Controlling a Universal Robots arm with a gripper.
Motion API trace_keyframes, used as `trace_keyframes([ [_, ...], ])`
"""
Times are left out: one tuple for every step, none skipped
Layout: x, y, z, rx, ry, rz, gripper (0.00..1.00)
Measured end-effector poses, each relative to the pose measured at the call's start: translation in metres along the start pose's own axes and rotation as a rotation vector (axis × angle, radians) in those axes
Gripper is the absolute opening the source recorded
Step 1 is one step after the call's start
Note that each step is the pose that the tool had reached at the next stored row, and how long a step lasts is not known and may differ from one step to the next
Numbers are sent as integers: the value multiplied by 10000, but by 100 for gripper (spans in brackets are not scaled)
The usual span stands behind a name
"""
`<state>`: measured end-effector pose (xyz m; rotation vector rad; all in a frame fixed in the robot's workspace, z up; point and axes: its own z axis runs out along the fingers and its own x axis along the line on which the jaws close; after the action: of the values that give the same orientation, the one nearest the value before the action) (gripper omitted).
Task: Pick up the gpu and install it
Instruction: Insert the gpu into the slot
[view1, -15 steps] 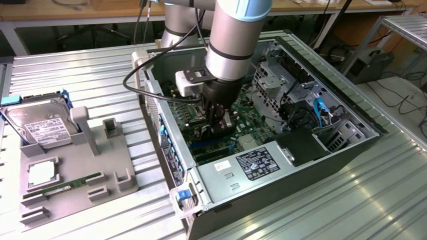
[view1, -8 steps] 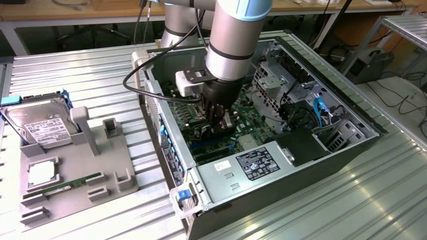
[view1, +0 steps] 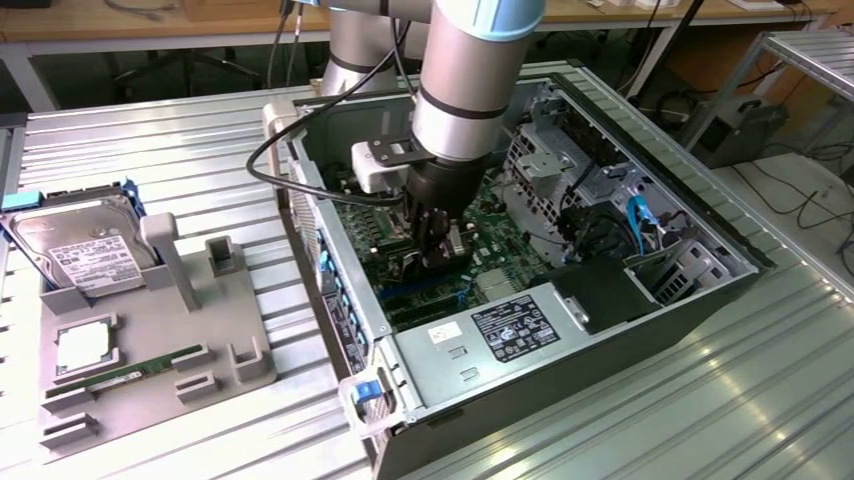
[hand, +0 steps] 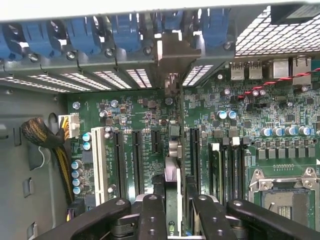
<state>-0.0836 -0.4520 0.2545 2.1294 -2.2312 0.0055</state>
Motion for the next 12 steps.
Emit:
trace_keyframes([
  [0,0,0,1,1,1,26],
  [0,-1,0,1,6,1,26],
  [1,0,-2,-4,12,3,27],
  [1,-1,-1,-1,9,1,33],
  [0,-1,-1,-1,9,-1,33],
  [0,-1,0,1,6,-1,33],
  [0,-1,-5,0,7,0,40],
  [0,-1,-17,0,7,0,40],
  [1,0,-42,1,5,-1,40],
  [2,2,-88,0,7,-1,40],
  [4,4,-141,1,6,-2,40],
  [7,6,-201,2,5,0,40],
])
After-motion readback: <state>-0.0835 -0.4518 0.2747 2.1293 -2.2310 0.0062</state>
